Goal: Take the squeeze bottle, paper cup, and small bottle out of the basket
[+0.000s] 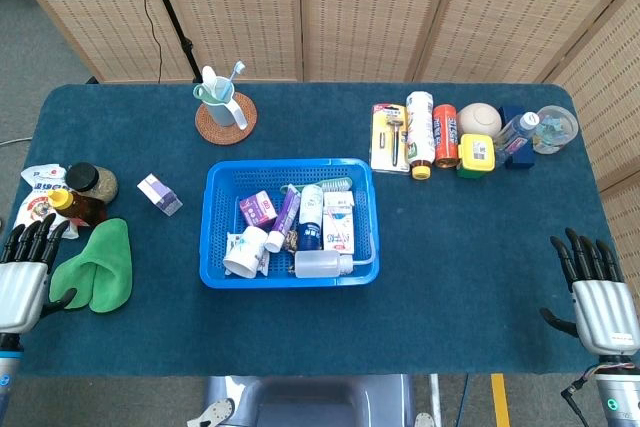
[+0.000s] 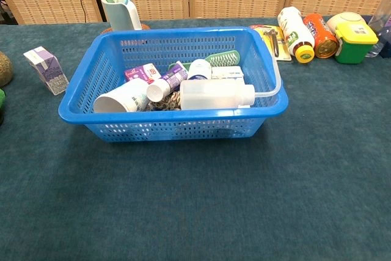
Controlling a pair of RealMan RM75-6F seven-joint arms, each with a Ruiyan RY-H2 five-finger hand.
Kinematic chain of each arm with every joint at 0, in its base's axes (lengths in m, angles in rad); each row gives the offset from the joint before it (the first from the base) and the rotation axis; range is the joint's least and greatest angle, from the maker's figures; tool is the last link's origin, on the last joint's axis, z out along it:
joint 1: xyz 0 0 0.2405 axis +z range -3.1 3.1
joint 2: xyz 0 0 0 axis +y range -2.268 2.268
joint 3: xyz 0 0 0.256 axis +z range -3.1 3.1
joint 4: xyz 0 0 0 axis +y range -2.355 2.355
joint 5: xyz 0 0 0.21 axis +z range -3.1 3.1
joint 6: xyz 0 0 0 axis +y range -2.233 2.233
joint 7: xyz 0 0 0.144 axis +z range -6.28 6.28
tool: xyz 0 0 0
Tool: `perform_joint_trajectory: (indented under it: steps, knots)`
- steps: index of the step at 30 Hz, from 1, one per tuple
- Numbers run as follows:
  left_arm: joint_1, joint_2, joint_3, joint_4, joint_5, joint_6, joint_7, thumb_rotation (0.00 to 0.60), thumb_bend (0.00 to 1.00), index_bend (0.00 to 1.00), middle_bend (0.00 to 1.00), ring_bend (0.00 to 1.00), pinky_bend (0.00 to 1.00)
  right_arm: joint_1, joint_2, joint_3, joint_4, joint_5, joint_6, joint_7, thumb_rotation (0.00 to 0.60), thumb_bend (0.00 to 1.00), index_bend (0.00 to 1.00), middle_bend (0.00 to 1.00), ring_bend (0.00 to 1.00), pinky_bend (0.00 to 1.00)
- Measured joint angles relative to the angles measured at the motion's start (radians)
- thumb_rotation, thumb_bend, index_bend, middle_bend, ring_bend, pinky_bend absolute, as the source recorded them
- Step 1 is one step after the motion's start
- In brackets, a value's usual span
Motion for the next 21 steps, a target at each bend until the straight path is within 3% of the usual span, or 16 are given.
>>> perform_joint_trajectory:
  steps: [12,21]
  knots:
    - [0.008,0.007,0.001,-0.012,0.008,0.019,-0.010,0.600,0.15,0.00,0.00,0.00,0.00,0.016,0.001,-0.011,-0.001,-0.034,-0.020,0.035,0.600,0.00,0.00,0.00,0.00,0.00]
    - [0.011,0.021,0.003,-0.079,0.030,0.037,0.013,0.600,0.15,0.00,0.00,0.00,0.00,0.093,0.077,0.014,-0.065,-0.102,-0.063,0.121,0.600,0.00,0.00,0.00,0.00,0.00]
